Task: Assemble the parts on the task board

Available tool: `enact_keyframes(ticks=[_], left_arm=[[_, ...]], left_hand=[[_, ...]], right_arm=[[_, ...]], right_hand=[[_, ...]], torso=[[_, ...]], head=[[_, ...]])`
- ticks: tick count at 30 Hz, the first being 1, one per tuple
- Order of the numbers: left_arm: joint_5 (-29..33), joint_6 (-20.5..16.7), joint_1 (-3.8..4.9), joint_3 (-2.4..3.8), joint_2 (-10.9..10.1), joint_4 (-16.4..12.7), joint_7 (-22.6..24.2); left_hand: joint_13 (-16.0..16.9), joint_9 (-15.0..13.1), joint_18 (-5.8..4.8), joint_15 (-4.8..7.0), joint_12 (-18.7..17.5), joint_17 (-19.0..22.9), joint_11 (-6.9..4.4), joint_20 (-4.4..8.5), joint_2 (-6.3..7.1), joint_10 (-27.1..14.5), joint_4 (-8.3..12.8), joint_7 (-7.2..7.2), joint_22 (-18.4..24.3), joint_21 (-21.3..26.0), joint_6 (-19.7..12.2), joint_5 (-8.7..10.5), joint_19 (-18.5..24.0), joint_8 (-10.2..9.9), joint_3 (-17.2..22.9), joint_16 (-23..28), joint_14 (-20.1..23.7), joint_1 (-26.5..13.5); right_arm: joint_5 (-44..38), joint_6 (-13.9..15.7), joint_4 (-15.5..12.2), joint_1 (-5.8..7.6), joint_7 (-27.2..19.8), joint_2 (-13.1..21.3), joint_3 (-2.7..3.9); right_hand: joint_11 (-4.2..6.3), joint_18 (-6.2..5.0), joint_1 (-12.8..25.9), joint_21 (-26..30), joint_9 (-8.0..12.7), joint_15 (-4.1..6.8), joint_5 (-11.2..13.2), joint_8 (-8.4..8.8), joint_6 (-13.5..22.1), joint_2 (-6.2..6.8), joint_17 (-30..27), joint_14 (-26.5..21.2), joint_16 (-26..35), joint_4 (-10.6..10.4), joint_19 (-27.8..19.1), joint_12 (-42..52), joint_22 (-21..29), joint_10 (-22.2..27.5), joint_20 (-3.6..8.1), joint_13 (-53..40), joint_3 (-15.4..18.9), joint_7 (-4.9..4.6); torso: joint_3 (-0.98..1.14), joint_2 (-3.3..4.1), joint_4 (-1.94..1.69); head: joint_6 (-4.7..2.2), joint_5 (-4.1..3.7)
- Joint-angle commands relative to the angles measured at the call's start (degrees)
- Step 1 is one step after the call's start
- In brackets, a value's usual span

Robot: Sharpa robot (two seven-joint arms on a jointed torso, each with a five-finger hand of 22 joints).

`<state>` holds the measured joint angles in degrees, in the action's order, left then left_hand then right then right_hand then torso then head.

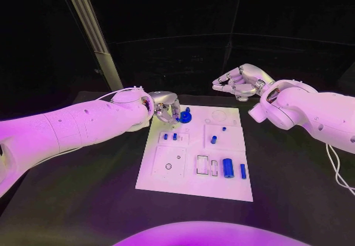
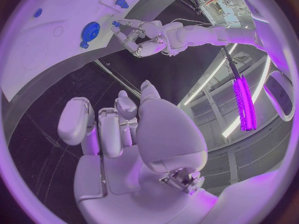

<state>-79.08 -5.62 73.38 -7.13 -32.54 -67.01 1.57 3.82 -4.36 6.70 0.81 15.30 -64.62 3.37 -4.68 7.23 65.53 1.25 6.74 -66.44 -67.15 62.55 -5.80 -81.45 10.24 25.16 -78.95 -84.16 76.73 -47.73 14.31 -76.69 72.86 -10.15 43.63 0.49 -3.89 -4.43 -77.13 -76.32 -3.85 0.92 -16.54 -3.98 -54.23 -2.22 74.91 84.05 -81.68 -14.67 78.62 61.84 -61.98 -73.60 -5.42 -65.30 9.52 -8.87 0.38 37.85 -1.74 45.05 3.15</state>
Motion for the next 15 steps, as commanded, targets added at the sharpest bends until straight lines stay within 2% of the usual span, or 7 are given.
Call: enact_keyframes(ticks=[1,15], left_arm=[[0.9,3.5,0.12,-0.08,-0.5,-0.3,-1.5],[1.0,4.5,-0.24,-0.35,-0.3,0.9,-1.8]], left_hand=[[0.1,0.0,-1.12,0.43,-0.3,0.1,0.0,0.07,0.16,0.5,-0.3,0.06,0.0,-0.2,0.4,0.2,-0.3,-0.4,0.1,0.0,-0.9,-0.5],[0.1,0.0,-1.13,0.48,-0.4,0.1,-0.09,0.08,0.13,0.8,-0.4,-0.03,-0.1,-0.2,0.6,0.18,-0.4,-0.4,0.1,0.0,-0.9,-0.6]], right_arm=[[0.0,-0.3,0.0,0.11,-0.4,0.0,0.03],[0.0,-0.3,0.0,0.11,-0.4,0.0,0.03]], right_hand=[[0.09,-0.83,-0.1,0.2,-0.1,-0.18,-0.3,-0.2,0.3,-0.66,3.3,3.3,0.3,-0.1,-0.2,0.1,-0.1,0.3,0.18,-0.1,0.3,-0.01],[0.09,-0.83,-0.1,0.2,-0.1,-0.18,-0.3,-0.2,0.3,-0.66,3.3,3.3,0.3,-0.1,-0.2,0.1,-0.1,0.3,0.18,-0.1,0.3,-0.01]], torso=[[-0.02,0.04,0.1],[-0.02,0.08,0.17]], head=[[0.1,0.21],[0.21,0.28]])
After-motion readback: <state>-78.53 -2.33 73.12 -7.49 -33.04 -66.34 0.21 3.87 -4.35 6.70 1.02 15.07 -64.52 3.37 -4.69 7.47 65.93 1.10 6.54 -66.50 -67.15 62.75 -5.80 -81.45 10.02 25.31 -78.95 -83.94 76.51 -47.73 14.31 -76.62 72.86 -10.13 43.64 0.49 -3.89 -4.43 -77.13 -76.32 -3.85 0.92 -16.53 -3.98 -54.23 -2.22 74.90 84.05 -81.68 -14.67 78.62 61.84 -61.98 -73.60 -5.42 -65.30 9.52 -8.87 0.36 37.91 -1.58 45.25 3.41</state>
